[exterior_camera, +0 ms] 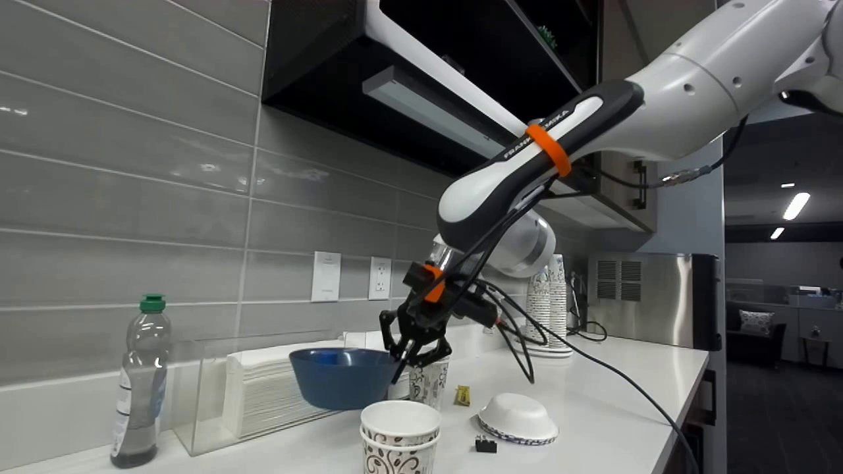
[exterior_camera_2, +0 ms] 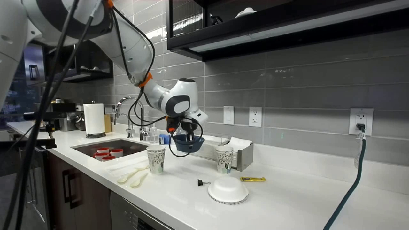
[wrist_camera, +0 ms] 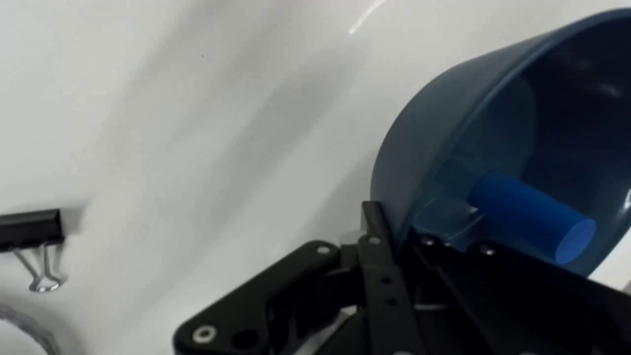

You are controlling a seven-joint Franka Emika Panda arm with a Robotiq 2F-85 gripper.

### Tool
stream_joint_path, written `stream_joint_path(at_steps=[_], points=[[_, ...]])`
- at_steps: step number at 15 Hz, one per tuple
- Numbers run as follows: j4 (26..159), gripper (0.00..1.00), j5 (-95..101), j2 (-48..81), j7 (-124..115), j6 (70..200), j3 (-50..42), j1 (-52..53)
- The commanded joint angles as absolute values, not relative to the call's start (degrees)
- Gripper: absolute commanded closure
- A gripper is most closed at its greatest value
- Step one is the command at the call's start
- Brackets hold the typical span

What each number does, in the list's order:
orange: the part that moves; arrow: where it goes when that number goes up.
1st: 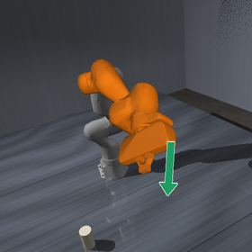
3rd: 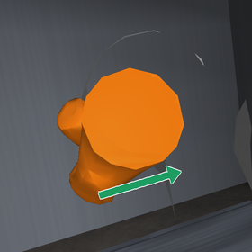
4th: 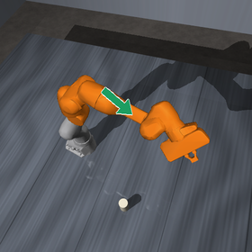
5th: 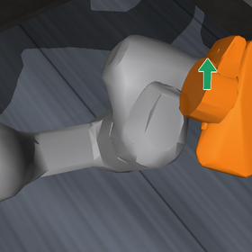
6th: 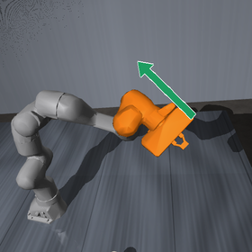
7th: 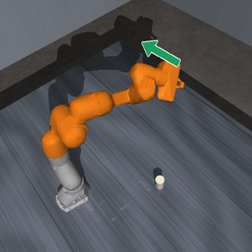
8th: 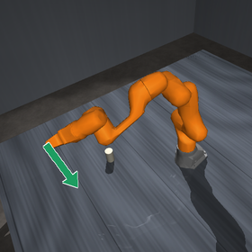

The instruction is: Move the blue bowl to the right

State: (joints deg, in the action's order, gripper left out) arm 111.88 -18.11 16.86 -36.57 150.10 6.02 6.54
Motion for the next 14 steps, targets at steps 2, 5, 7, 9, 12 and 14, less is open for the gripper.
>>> stream_joint_path(at_steps=[2, 5, 7, 9, 12, 14], points=[[117.63, 0.99, -23.47, 3.16, -26.92, 138.82, 6.11, 3.35], [122.08, 0.99, -21.86, -6.10, -25.69, 132.36, 3.78, 2.56], [125.66, 0.99, -18.86, -11.84, -30.19, 133.02, 2.28, 1.24], [128.24, 0.99, -16.01, -15.89, -35.28, 133.84, 1.36, -1.32], [131.09, 0.99, -13.34, -18.81, -39.34, 132.92, -0.72, -6.35], [132.58, 0.99, -11.56, -19.06, -42.45, 133.55, -1.72, -9.54]])
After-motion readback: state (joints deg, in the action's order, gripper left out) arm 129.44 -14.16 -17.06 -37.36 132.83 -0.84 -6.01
